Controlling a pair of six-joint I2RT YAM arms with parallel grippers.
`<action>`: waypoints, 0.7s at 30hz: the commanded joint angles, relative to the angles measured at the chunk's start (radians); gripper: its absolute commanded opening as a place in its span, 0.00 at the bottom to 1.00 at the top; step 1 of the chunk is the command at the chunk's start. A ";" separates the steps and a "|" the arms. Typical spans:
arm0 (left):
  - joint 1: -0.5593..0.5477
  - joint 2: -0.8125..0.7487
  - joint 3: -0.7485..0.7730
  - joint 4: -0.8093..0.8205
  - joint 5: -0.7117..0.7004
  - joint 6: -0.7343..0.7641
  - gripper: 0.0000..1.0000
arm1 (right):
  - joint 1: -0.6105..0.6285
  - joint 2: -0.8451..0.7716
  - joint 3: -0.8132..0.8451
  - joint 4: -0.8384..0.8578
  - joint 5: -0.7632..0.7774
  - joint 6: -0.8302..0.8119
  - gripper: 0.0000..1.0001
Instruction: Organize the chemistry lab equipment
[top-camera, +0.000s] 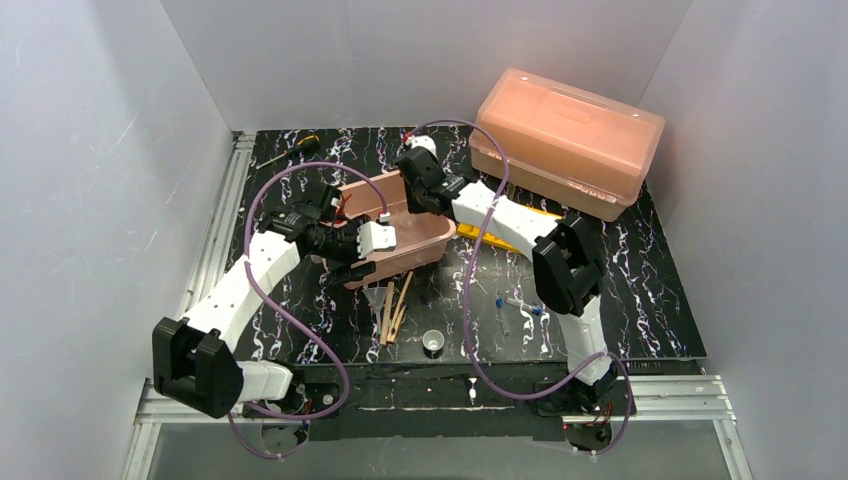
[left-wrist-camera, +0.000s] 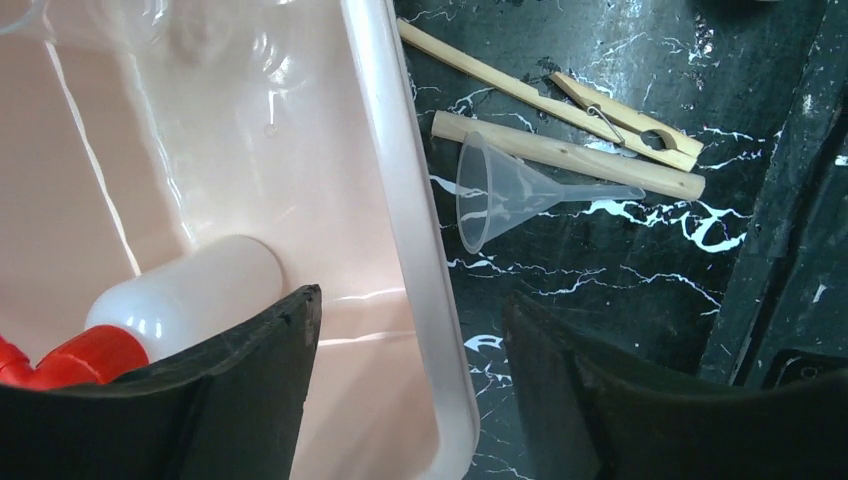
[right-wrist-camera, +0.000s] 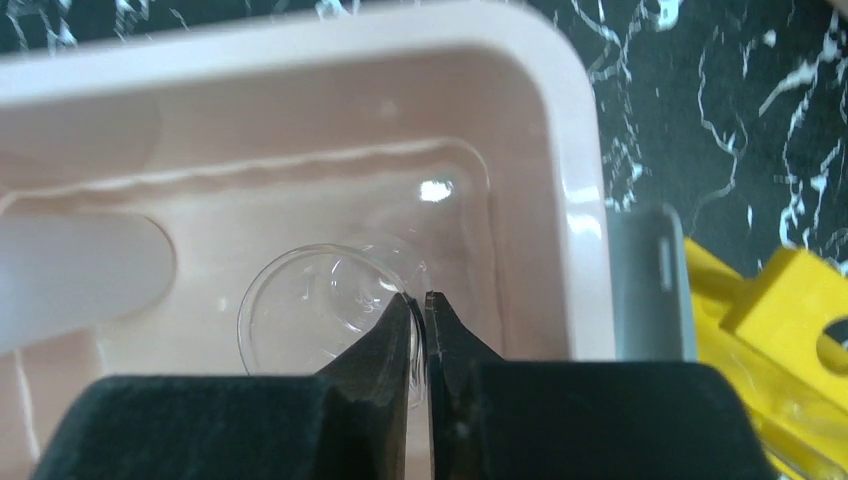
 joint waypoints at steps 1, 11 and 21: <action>0.006 -0.076 0.030 -0.061 0.054 -0.003 0.68 | -0.013 0.049 0.113 -0.014 -0.011 0.014 0.20; 0.017 -0.210 0.086 -0.134 0.060 -0.067 0.71 | -0.024 0.098 0.136 -0.043 -0.055 0.057 0.27; 0.077 -0.311 0.149 -0.116 -0.001 -0.207 0.80 | -0.020 0.016 0.228 -0.064 -0.026 0.000 0.30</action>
